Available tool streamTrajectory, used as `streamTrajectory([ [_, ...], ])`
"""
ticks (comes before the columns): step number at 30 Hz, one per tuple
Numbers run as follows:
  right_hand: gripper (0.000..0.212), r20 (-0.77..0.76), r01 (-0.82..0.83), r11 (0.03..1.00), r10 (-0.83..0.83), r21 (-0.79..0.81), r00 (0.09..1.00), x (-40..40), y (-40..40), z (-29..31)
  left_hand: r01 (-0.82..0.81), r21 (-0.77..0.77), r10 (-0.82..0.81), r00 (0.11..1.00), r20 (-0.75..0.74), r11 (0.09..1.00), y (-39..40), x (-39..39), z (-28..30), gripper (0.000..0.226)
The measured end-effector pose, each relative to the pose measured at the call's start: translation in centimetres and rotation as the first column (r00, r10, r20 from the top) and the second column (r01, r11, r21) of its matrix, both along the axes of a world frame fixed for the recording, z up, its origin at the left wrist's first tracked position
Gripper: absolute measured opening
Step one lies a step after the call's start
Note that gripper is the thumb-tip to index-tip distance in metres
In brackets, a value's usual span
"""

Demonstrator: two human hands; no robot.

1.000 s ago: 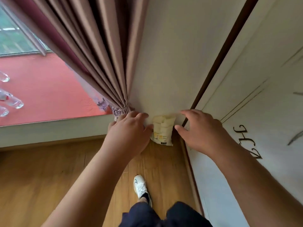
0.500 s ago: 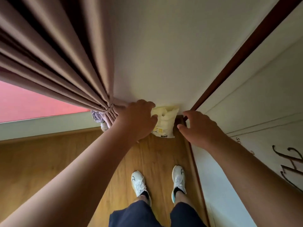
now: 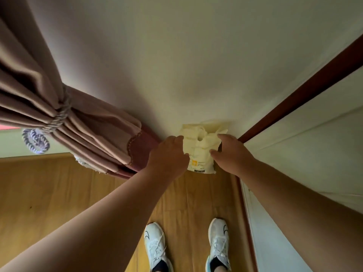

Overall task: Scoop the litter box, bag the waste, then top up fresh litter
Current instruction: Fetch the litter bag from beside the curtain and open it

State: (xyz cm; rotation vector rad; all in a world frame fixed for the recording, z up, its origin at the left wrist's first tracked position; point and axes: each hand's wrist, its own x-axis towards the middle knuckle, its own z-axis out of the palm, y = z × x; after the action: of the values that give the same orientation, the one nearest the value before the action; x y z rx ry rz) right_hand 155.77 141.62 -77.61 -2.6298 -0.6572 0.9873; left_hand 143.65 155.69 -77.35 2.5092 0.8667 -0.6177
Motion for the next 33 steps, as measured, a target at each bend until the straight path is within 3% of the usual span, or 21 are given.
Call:
streamTrajectory([
  [5,0.054,-0.041,-0.035,0.999,0.036,0.024,0.999,1.9,2.1,-6.1,0.049,0.007,-0.049,0.999,0.001,0.999,-0.3,0.8,-7.4,0.053],
  [9,0.068,-0.098,-0.004,0.995,0.014,0.102,0.995,2.8,4.3,-10.0,0.014,-0.031,-0.013,1.000,0.016,0.999,-0.1,0.6,-10.9,0.059],
  [12,0.089,-0.185,0.112,0.987,-0.090,0.115,0.979,3.0,5.6,-13.1,0.016,-0.056,-0.014,1.000,0.028,0.998,0.1,0.5,-11.9,0.059],
  [15,0.073,-0.255,0.258,0.961,-0.226,0.099,0.940,2.9,6.4,-15.0,0.007,-0.060,-0.003,0.998,0.057,0.998,1.0,0.4,-12.6,0.056],
  [18,0.043,-0.146,0.092,0.995,-0.096,-0.028,0.985,2.1,6.0,-16.0,0.021,-0.045,-0.019,0.999,0.034,0.999,1.7,0.3,-13.4,0.060],
  [24,0.029,-0.092,-0.136,0.943,0.113,-0.303,0.989,-0.8,5.1,-16.9,0.045,-0.039,-0.043,0.998,0.038,0.998,1.9,-0.2,-14.4,0.074],
  [29,0.016,-0.065,-0.179,0.948,0.168,-0.265,0.984,-3.9,3.2,-18.0,0.132,0.011,-0.132,0.989,0.059,0.991,1.3,0.2,-15.9,0.087],
  [33,0.021,-0.021,-0.256,0.940,0.258,-0.225,0.966,-5.6,2.4,-18.4,0.267,0.043,-0.266,0.963,-0.033,0.963,0.6,1.0,-16.1,0.087],
])
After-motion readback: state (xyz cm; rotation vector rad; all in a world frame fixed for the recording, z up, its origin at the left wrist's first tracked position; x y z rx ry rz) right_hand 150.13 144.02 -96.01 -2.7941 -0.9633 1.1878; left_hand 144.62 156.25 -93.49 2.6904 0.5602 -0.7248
